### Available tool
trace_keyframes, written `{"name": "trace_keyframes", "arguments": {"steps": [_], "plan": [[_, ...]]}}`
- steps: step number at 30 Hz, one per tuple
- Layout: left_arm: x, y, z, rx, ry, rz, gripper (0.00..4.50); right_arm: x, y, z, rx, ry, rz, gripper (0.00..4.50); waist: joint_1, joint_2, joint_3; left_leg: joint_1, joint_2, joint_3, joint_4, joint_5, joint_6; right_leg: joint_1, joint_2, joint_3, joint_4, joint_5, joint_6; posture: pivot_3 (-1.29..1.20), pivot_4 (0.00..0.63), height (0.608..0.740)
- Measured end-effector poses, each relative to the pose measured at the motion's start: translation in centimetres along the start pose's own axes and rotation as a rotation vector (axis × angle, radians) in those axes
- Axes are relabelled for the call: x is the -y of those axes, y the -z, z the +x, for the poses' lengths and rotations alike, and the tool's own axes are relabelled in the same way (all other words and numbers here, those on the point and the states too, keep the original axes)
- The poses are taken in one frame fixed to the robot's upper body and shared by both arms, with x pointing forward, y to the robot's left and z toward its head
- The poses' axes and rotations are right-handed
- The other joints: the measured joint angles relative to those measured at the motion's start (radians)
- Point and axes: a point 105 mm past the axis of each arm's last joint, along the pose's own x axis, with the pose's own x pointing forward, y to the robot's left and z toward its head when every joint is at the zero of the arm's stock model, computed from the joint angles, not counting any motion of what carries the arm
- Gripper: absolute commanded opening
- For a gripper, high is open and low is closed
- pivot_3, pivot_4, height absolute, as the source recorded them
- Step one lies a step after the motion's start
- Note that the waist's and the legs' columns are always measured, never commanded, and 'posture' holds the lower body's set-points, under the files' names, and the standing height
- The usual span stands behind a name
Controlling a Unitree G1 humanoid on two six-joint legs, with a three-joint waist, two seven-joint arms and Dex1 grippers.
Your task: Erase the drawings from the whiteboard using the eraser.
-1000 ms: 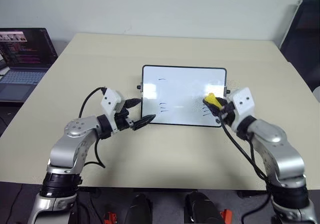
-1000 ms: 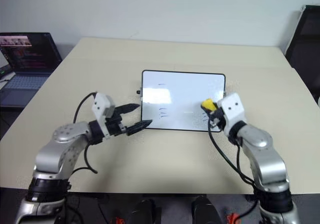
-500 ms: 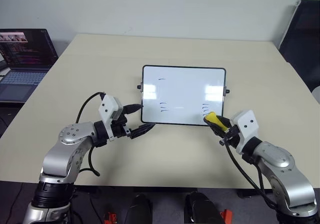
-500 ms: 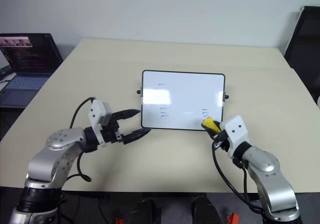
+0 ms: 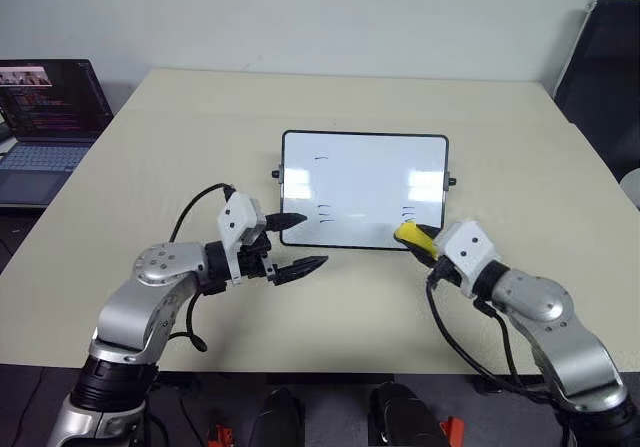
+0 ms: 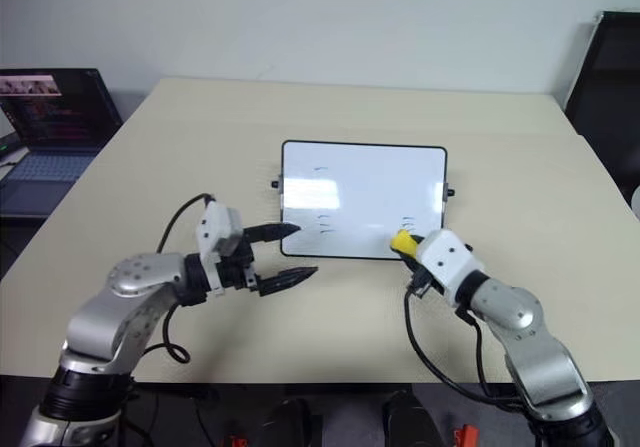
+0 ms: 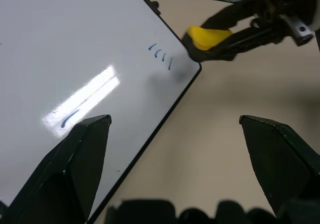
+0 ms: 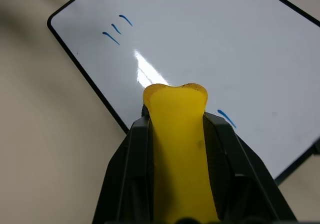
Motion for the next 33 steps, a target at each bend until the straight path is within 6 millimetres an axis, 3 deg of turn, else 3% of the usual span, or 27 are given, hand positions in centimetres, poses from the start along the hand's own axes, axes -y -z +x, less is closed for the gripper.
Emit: {"name": "trace_keyframes", "arguments": {"steps": [9, 19, 27, 30, 33], "plan": [[0.5, -0.6, 0.7, -0.005, 0.066, 0.021, 4.50, 4.0, 1.6, 3.1, -0.088, 0.132, -0.147, 1.04, 0.001, 0.000, 0.000, 0.000, 0.000, 0.000, 0.000, 0.000, 0.000, 0.000, 0.000, 0.000, 0.000, 0.002, 0.003, 0.00, 0.150, 0.740], [0.7, -1.0, 1.0, -0.010, 0.077, 0.020, 4.50, 1.4, 4.3, 1.6, -0.209, -0.128, -0.290, 1.04, 0.001, -0.001, 0.000, 0.007, 0.000, 0.000, 0.003, 0.000, 0.000, 0.006, 0.000, 0.001, 0.001, 0.001, 0.000, 0.00, 0.150, 0.740], [1.0, -0.1, 0.6, -0.031, 0.081, -0.004, 4.50, 4.6, 3.0, 2.9, -0.165, 0.095, -0.347, 1.04, -0.005, -0.001, 0.000, 0.006, 0.000, 0.002, 0.008, 0.000, 0.000, 0.006, 0.000, 0.003, 0.002, 0.004, 0.000, 0.00, 0.150, 0.740], [1.2, 0.8, 0.1, -0.058, 0.079, -0.024, 4.50, 4.5, 3.0, 2.8, -0.170, 0.076, -0.347, 1.04, -0.002, -0.001, 0.000, 0.006, 0.000, 0.002, 0.007, 0.000, 0.000, 0.006, 0.000, 0.003, 0.001, 0.003, 0.001, 0.00, 0.150, 0.740], [1.3, 1.0, 0.0, -0.062, 0.088, -0.027, 4.50, 3.0, 3.6, 2.3, -0.198, -0.027, -0.357, 1.04, -0.001, -0.001, 0.000, 0.006, 0.000, 0.002, 0.006, 0.000, 0.000, 0.006, 0.000, 0.002, 0.001, 0.003, 0.001, 0.00, 0.150, 0.740]]}}
